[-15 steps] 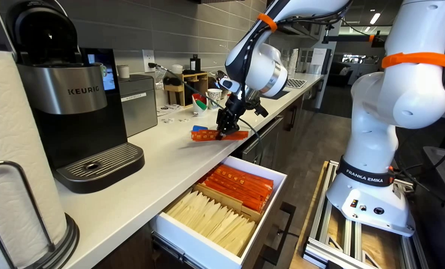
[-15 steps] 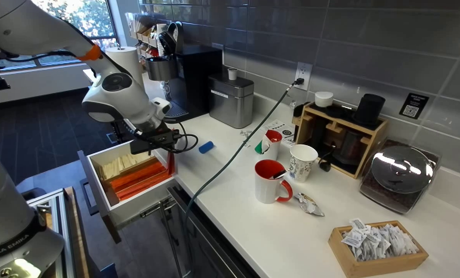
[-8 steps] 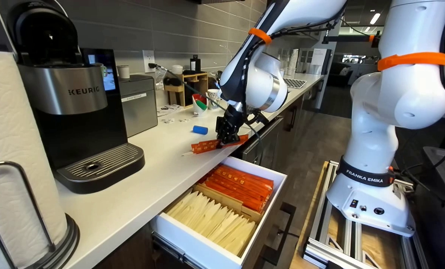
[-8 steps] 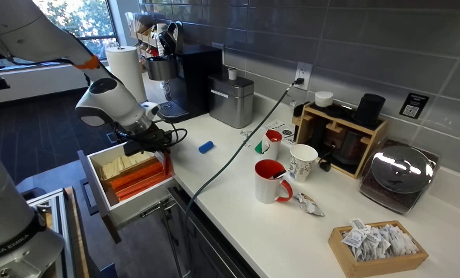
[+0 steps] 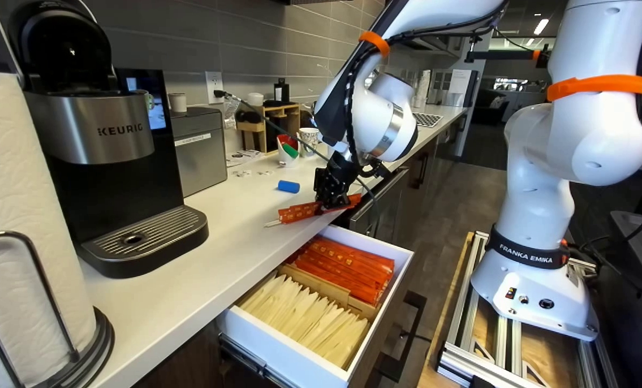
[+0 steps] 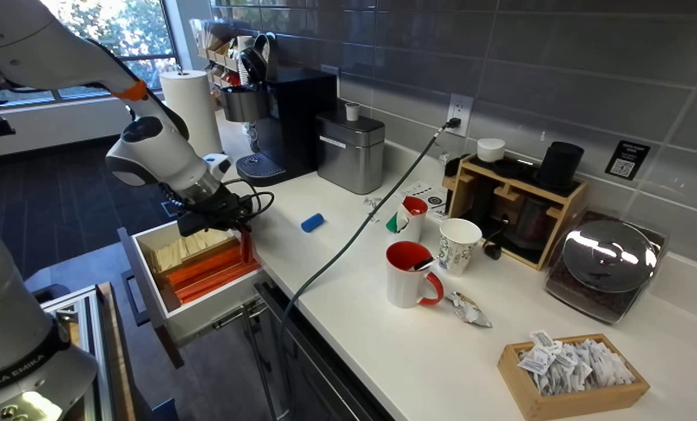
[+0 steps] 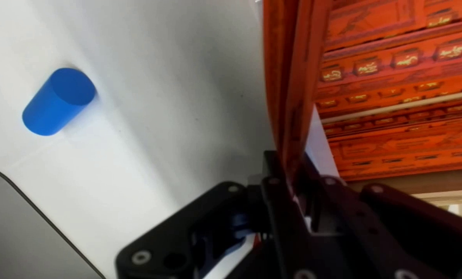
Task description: Put the orange item in the drawer and close the drawer
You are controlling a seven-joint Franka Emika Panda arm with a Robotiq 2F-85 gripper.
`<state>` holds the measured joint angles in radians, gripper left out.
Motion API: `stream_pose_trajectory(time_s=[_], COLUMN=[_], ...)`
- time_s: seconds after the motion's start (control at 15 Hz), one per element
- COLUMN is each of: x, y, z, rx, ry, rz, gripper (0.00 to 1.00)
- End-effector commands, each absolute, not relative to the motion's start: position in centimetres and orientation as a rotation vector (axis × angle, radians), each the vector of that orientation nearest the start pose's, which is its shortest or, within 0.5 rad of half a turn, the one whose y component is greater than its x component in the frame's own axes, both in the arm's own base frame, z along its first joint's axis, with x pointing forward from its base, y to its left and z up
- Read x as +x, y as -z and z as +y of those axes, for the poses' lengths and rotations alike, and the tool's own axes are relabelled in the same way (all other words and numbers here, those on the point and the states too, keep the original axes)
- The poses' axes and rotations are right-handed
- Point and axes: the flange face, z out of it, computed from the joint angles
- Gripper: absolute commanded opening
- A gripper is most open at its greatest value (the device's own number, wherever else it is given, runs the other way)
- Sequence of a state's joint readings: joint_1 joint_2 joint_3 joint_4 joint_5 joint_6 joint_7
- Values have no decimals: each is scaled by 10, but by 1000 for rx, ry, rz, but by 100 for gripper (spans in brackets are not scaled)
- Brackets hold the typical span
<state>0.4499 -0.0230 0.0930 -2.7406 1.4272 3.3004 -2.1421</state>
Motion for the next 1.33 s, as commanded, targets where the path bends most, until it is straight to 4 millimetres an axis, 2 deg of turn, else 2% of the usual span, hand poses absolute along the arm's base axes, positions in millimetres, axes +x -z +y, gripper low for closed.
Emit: stream_pose_trajectory(time_s=[0.0, 0.13, 0.4, 0.53, 0.73, 1.0, 1.07, 1.27], x=[353, 350, 323, 305, 283, 272, 270, 271], y=[-249, -249, -245, -258, -296, -314, -309, -276], z=[98, 101, 110, 113, 133, 156, 159, 165], rx=[-2677, -2691, -2699, -2710, -2653, -2515, -2476, -2365], ry=[670, 660, 585, 602, 741, 868, 861, 794], rz=[-1908, -1949, -2033, -2038, -2124, -2170, -2176, -2127], gripper=[3, 3, 3, 3, 3, 3, 3, 3])
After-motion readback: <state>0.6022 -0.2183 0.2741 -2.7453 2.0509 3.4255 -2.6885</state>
